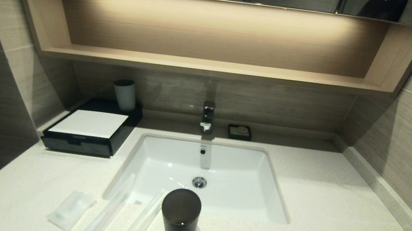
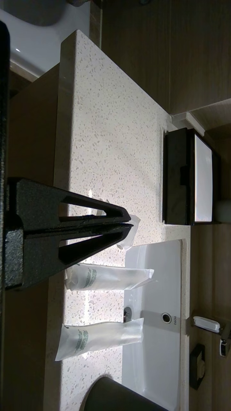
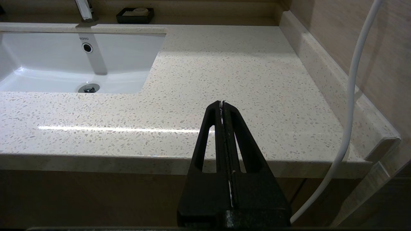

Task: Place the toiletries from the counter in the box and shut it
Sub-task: Open the drawer

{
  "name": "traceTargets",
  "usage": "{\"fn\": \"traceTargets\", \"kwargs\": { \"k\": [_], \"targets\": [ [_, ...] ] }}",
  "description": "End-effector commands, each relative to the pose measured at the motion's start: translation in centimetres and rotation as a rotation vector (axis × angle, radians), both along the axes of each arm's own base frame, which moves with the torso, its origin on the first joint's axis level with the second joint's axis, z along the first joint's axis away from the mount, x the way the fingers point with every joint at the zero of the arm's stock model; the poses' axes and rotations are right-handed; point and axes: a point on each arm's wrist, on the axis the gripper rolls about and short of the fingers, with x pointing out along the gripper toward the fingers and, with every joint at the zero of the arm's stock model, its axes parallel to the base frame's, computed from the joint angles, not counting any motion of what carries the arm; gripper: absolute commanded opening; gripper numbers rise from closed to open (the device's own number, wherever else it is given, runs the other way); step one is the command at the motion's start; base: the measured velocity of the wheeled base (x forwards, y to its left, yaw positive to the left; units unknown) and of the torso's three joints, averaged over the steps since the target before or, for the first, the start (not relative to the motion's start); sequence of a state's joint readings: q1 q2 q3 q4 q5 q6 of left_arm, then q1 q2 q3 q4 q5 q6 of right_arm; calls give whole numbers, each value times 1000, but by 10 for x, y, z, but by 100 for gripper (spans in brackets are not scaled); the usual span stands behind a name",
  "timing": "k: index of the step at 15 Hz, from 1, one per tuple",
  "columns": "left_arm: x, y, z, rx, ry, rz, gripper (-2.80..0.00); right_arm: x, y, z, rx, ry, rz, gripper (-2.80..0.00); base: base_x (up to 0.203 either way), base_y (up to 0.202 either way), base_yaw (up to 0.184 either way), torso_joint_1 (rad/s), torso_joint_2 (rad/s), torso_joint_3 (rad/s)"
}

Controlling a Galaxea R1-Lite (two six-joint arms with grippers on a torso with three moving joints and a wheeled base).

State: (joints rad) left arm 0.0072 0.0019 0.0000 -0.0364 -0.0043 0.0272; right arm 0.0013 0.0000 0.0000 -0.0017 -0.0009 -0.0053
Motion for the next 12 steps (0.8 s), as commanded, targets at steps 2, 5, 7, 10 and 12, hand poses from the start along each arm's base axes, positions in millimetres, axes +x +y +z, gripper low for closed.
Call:
{"fn": "traceTargets", "kwargs": {
  "k": [2, 5, 7, 10, 12],
  "targets": [
    [1, 0, -6, 4, 21, 0, -280, 0, 0, 0, -1, 2, 0, -280, 0, 0, 0, 0, 0, 0],
    [1, 0, -6, 13, 22, -3, -280, 0, 0, 0, -1, 2, 1, -280, 0, 0, 0, 0, 0, 0],
    [1, 0, -6, 13, 22, -3, -280, 0, 0, 0, -1, 2, 1, -280, 0, 0, 0, 0, 0, 0],
    [1, 0, -6, 6, 22, 2, -280, 0, 0, 0, -1, 2, 0, -280, 0, 0, 0, 0, 0, 0],
    [1, 0, -6, 1, 19, 0, -280, 0, 0, 0, -1, 0, 0, -280, 0, 0, 0, 0, 0, 0]
  ]
}}
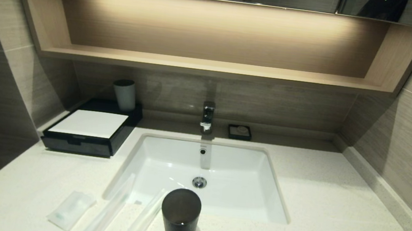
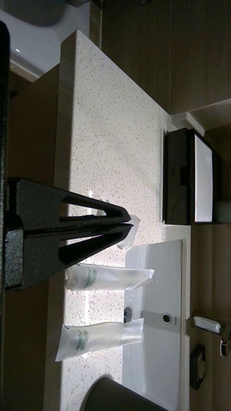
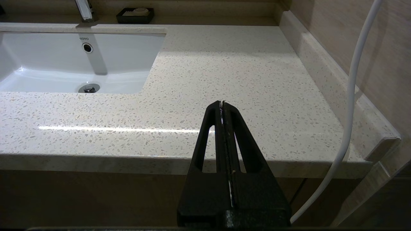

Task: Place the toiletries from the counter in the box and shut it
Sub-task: Open the drawer

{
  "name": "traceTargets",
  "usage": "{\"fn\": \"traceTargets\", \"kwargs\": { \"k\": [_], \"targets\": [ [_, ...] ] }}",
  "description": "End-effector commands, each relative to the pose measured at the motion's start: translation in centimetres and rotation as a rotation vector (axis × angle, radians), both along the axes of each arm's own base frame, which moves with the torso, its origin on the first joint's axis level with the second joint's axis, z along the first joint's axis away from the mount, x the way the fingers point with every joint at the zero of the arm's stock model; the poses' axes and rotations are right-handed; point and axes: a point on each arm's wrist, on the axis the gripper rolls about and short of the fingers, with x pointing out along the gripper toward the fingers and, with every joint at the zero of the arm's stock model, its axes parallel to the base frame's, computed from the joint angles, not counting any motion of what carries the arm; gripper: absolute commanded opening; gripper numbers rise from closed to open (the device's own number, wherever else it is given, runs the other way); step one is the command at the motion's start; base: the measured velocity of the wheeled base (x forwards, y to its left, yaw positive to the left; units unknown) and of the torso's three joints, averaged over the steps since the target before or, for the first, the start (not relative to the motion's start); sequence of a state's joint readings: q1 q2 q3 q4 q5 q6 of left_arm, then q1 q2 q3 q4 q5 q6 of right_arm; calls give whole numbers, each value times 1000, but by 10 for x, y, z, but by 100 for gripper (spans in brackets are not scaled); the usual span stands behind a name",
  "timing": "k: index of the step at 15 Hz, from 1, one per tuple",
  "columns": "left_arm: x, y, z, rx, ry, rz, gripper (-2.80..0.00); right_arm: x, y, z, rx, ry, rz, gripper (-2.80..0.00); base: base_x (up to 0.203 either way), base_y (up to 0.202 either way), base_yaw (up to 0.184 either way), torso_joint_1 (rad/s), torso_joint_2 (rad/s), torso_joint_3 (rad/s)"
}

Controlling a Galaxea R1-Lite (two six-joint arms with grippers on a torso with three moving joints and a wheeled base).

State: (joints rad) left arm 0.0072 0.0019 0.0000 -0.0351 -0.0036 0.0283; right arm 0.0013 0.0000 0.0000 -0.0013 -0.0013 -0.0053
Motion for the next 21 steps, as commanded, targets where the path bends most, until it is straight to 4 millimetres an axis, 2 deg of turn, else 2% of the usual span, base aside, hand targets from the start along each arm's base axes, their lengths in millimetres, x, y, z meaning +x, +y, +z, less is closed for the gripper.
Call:
{"fn": "traceTargets", "kwargs": {
  "k": [1, 18, 21],
  "targets": [
    [1, 0, -6, 1, 19, 1, -280, 0, 0, 0, -1, 1, 2, -280, 0, 0, 0, 0, 0, 0],
    [1, 0, -5, 0, 26, 4, -280, 0, 0, 0, -1, 1, 0, -280, 0, 0, 0, 0, 0, 0],
    [-3, 0, 6, 0, 2, 0, -280, 0, 0, 0, -1, 0, 1, -280, 0, 0, 0, 0, 0, 0]
  ]
}}
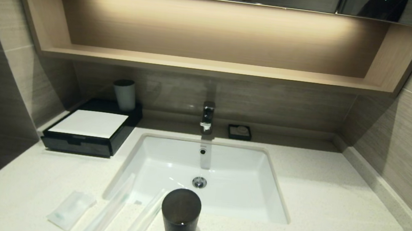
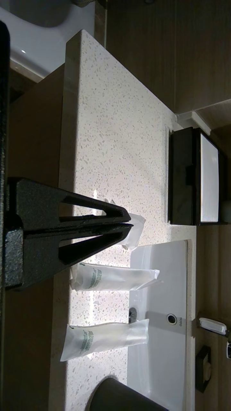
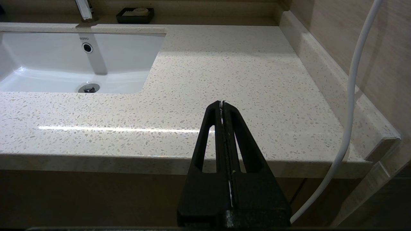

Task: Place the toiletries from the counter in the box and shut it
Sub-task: Open the drawer

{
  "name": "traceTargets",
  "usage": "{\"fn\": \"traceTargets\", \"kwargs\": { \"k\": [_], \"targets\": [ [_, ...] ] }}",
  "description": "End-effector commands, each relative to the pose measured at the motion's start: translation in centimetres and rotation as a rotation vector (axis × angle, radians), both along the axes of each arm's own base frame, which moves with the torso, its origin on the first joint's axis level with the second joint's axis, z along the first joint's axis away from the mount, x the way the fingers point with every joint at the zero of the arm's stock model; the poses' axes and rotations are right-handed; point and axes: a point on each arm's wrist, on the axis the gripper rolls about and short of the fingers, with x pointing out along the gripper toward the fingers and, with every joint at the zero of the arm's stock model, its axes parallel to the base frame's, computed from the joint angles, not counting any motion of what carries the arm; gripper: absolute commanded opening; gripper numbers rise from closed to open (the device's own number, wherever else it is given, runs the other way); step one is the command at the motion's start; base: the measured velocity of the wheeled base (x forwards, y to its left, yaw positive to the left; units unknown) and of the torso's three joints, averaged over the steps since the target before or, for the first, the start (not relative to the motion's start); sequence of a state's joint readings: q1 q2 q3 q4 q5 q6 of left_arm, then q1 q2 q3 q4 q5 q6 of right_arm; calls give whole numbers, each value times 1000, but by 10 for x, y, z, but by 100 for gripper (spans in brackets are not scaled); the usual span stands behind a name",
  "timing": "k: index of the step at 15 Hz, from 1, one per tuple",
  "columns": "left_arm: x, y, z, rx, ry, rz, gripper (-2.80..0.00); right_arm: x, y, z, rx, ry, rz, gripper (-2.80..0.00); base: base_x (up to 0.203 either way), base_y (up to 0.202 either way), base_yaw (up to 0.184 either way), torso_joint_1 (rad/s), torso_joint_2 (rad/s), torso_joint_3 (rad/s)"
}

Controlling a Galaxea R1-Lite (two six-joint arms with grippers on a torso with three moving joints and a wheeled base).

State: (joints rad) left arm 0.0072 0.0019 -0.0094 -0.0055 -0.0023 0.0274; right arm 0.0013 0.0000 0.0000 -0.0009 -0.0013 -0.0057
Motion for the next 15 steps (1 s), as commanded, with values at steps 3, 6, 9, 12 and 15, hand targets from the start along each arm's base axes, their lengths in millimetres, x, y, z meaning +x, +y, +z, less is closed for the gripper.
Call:
{"fn": "traceTargets", "kwargs": {
  "k": [3, 6, 9, 12, 15],
  "targets": [
    [-10, 0, 20, 2, -7, -7, -280, 0, 0, 0, 0, -1, 1, -280, 0, 0, 0, 0, 0, 0],
    [-17, 0, 31, 2, -7, -2, -280, 0, 0, 0, 0, -1, 1, -280, 0, 0, 0, 0, 0, 0],
    [-20, 0, 32, 6, 34, -5, -280, 0, 0, 0, 0, 1, 0, -280, 0, 0, 0, 0, 0, 0],
    [-24, 0, 39, 14, 6, -5, -280, 0, 0, 0, 0, 1, 2, -280, 0, 0, 0, 0, 0, 0],
    [-28, 0, 47, 14, -23, -5, -280, 0, 0, 0, 0, 1, 0, -280, 0, 0, 0, 0, 0, 0]
  ]
}}
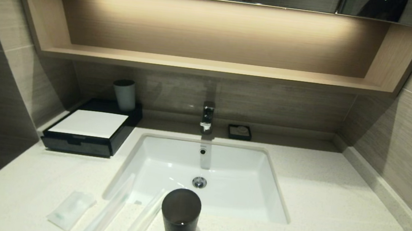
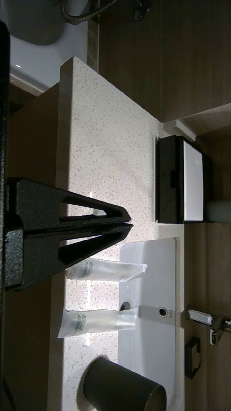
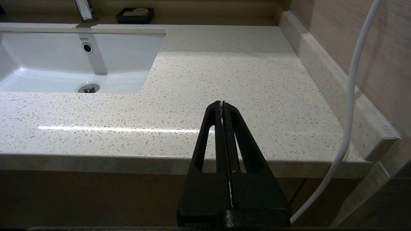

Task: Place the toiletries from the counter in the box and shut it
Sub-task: Open the drawer

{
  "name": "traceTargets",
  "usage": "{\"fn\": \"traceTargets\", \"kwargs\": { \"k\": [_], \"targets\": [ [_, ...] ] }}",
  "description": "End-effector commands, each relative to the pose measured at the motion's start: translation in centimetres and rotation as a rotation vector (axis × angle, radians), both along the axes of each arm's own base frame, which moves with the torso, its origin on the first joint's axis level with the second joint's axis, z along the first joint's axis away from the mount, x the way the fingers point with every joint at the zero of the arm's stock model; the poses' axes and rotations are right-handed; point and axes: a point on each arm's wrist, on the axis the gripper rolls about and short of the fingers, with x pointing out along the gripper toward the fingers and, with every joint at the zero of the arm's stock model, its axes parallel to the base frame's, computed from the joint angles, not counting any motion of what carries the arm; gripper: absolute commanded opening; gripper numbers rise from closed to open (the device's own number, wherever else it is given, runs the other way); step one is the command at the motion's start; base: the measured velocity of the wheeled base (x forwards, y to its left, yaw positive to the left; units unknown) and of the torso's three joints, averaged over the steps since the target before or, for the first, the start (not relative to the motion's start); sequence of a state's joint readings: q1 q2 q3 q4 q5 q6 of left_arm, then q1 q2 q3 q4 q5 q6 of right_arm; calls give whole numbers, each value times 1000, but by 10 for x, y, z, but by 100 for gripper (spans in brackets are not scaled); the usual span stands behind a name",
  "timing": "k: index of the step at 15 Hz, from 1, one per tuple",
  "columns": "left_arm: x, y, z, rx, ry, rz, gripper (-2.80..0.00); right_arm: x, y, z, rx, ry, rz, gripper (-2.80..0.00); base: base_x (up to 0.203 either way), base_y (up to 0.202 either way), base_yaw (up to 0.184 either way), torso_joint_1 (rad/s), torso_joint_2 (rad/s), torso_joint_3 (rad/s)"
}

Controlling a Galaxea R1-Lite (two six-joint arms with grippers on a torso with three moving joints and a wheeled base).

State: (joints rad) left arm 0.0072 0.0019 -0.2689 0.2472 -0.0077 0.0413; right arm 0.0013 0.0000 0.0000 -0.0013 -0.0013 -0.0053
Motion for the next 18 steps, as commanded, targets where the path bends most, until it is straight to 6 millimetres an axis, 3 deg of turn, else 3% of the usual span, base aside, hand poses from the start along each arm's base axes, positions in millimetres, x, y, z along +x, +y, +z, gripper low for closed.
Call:
{"fn": "traceTargets", "kwargs": {
  "k": [1, 7, 12, 16, 18],
  "targets": [
    [-5, 0, 9, 2, -35, 0, -280, 0, 0, 0, -1, 0, 0, -280, 0, 0, 0, 0, 0, 0],
    [-24, 0, 35, 25, -98, 3, -280, 0, 0, 0, -1, 1, 2, -280, 0, 0, 0, 0, 0, 0],
    [-28, 1, 37, 50, -83, 39, -280, 0, 0, 0, -1, 0, 0, -280, 0, 0, 0, 0, 0, 0],
    [-24, 1, 54, 53, -70, 46, -280, 0, 0, 0, -1, 0, 2, -280, 0, 0, 0, 0, 0, 0],
    [-5, 2, 75, 49, -17, 74, -280, 0, 0, 0, -1, 1, 1, -280, 0, 0, 0, 0, 0, 0]
  ]
}}
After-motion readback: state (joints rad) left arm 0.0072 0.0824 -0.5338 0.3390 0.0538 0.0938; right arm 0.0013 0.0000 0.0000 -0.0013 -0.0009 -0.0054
